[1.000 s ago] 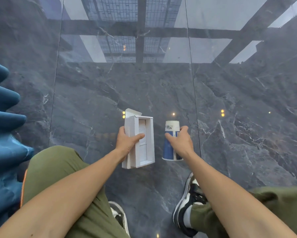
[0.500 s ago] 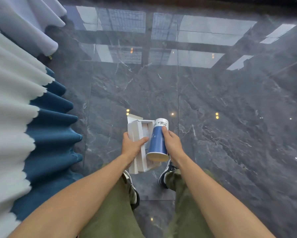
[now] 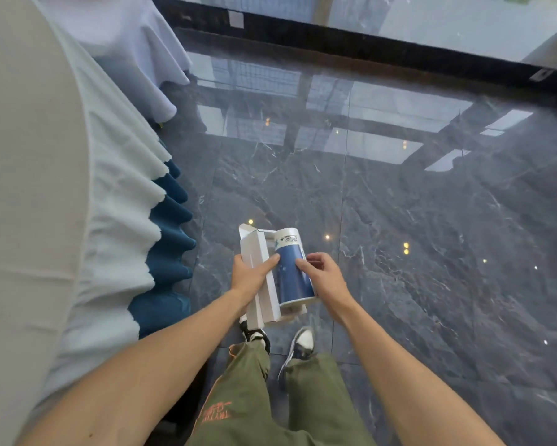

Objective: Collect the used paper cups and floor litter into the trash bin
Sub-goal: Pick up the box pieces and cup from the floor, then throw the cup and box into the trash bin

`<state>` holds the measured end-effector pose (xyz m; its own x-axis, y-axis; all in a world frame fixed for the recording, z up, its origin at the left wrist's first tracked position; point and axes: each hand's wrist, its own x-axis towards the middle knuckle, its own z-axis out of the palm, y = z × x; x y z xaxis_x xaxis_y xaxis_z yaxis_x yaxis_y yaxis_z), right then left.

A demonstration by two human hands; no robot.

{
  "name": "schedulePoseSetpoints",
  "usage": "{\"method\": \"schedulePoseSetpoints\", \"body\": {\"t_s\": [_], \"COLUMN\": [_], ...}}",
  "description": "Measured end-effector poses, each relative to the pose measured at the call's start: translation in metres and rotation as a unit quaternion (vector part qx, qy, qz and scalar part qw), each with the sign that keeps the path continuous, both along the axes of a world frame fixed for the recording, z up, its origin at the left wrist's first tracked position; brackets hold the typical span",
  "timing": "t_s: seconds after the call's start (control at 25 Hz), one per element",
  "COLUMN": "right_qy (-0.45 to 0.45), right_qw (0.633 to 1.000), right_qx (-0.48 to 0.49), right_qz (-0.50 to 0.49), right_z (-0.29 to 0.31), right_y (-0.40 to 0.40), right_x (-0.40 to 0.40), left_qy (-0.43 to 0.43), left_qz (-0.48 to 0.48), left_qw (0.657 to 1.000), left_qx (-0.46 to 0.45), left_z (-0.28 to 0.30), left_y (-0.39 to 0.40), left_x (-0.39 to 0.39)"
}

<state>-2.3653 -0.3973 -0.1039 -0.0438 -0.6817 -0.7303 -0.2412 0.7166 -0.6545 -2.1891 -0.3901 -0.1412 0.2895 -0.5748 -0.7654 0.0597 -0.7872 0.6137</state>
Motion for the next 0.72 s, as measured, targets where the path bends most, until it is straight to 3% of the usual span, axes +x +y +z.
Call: {"method": "schedulePoseSetpoints", "body": {"t_s": [0.28,0.56,0.72], "right_qy": [-0.057,-0.085,-0.117], "right_qw": [0.986,0.974,0.973], "right_qx": [-0.008,0.081,0.123], "right_qz": [0.158,0.195,0.154], "right_z": [0.03,0.021,0.01], "right_y": [0.08,0.175,0.217], "right_x": [0.035,0.063,0.085], "left_qy": [-0.025,-0.078,-0.078], "left_qz": [0.098,0.142,0.184], "left_qw": [0.994,0.987,0.98], "left_qx": [-0.03,-0.006,0.007], "left_z": [0.033,0.04,0.045], "left_y": [0.096,0.235,0.295], "left_x": [0.035,0.074,0.099]}}
